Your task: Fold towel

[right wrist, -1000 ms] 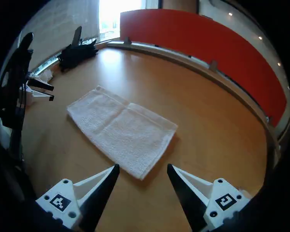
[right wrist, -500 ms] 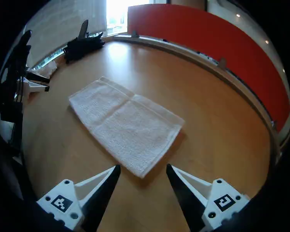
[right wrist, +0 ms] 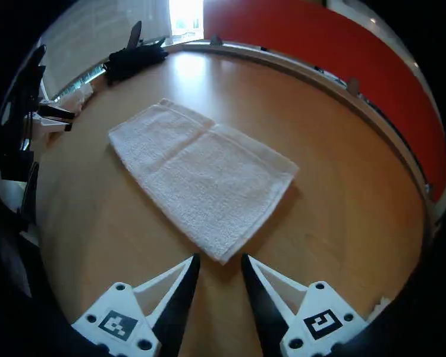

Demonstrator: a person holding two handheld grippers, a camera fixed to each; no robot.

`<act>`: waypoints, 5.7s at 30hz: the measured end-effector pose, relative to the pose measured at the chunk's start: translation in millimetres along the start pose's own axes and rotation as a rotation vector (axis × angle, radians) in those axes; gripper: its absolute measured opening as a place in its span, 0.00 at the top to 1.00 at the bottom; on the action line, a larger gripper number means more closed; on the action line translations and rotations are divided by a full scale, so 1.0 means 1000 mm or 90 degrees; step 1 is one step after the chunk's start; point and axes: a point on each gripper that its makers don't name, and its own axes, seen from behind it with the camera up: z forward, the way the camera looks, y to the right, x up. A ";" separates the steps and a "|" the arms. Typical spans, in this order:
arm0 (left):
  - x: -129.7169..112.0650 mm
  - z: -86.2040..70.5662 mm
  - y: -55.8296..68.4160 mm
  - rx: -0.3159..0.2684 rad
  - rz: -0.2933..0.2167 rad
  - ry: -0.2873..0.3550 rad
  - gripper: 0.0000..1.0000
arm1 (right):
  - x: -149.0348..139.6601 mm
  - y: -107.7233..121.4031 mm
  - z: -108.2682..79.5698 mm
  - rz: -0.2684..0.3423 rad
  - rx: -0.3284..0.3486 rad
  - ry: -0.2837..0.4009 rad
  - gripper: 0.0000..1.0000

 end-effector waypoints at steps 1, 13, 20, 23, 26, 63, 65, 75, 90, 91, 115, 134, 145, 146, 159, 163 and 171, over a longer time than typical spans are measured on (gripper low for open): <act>0.000 0.000 0.000 0.000 0.000 0.000 0.07 | 0.000 0.000 0.001 -0.001 0.002 0.000 0.54; -0.003 -0.002 -0.001 -0.001 -0.007 -0.001 0.07 | 0.002 0.000 0.005 -0.009 0.006 -0.003 0.89; -0.003 -0.002 -0.001 -0.001 -0.007 -0.001 0.07 | 0.003 -0.005 0.003 -0.007 0.007 0.000 0.96; -0.002 -0.003 -0.001 -0.002 -0.007 -0.001 0.07 | 0.006 -0.006 0.000 -0.007 0.000 0.006 0.96; -0.001 -0.002 -0.002 -0.001 -0.006 0.001 0.07 | 0.015 -0.006 -0.006 -0.007 -0.007 0.018 0.96; 0.021 -0.011 0.007 -0.016 -0.023 0.027 0.07 | 0.111 0.017 -0.103 -0.107 -0.096 0.130 0.96; 0.019 -0.011 0.007 -0.016 -0.023 0.026 0.07 | 0.112 0.013 -0.101 -0.109 -0.091 0.131 0.96; 0.020 -0.013 0.009 -0.018 -0.024 0.029 0.07 | 0.117 -0.013 -0.085 -0.129 -0.057 0.130 0.96; 0.019 -0.019 0.003 -0.013 -0.031 0.034 0.07 | 0.130 -0.070 -0.042 -0.171 0.018 0.118 0.96; 0.018 -0.019 0.002 -0.012 -0.033 0.034 0.07 | 0.131 -0.074 -0.039 -0.175 0.024 0.116 0.96; 0.011 -0.027 -0.016 0.008 -0.054 0.035 0.07 | 0.086 -0.079 -0.006 -0.117 0.043 0.045 0.27; 0.016 -0.025 -0.007 0.001 -0.045 0.036 0.07 | 0.039 -0.066 -0.009 -0.091 0.028 0.005 0.27; 0.014 -0.024 -0.005 0.000 -0.044 0.034 0.07 | 0.019 -0.067 0.001 -0.081 0.024 -0.016 0.27; 0.014 -0.024 -0.005 0.000 -0.044 0.034 0.07 | 0.017 -0.067 0.001 -0.080 0.024 -0.018 0.28; 0.012 -0.024 -0.005 -0.002 -0.047 0.034 0.07 | 0.005 -0.073 0.006 -0.057 0.027 -0.028 0.66; 0.012 -0.024 -0.005 -0.001 -0.047 0.033 0.07 | 0.004 -0.074 0.005 -0.046 0.026 -0.026 0.77; 0.010 -0.025 -0.005 -0.002 -0.048 0.034 0.07 | 0.005 -0.074 0.004 -0.028 0.027 -0.021 0.95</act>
